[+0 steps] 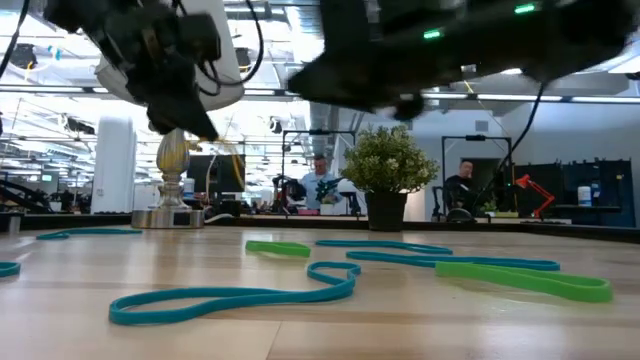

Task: Pick and place rubber bands into bin
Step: Put the yellow rubber band into the yellow basket

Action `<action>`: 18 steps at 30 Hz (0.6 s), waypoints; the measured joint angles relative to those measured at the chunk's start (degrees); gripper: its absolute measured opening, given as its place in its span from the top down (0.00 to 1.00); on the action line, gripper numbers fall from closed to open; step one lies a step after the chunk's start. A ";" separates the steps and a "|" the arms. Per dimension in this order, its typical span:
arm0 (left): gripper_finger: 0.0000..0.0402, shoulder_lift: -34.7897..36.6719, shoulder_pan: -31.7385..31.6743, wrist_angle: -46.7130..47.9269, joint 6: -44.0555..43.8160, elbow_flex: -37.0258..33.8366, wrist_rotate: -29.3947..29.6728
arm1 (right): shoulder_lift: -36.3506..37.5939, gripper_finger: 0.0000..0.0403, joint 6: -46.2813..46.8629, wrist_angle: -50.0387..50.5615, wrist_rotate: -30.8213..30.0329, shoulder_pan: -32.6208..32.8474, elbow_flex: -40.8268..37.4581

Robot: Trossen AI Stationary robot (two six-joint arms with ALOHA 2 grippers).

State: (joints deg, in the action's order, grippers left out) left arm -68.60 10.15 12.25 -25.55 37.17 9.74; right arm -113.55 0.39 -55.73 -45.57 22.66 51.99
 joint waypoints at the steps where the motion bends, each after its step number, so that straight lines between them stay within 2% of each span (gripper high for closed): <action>1: 1.00 0.00 0.50 -0.17 0.38 0.45 -0.35 | -1.37 0.76 -2.25 -0.04 2.33 -0.90 2.00; 3: 1.00 0.00 1.19 -0.09 0.85 0.90 -0.53 | -3.69 0.76 -7.61 1.91 5.60 -2.27 6.49; 6: 1.00 0.00 2.38 -0.02 0.86 1.09 -0.31 | -6.82 0.74 -12.51 8.99 6.25 -3.52 13.31; 13: 1.00 0.02 4.76 0.88 0.86 1.11 -0.29 | -9.78 0.68 -9.20 31.86 10.92 -5.25 25.55; 18: 1.00 0.04 5.31 3.14 0.80 1.13 0.23 | -10.32 0.66 -8.51 38.17 11.11 -5.06 28.35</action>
State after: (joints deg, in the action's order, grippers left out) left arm -68.55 15.46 15.39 -24.74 38.30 9.97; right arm -123.87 -8.12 -17.56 -34.46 17.61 80.33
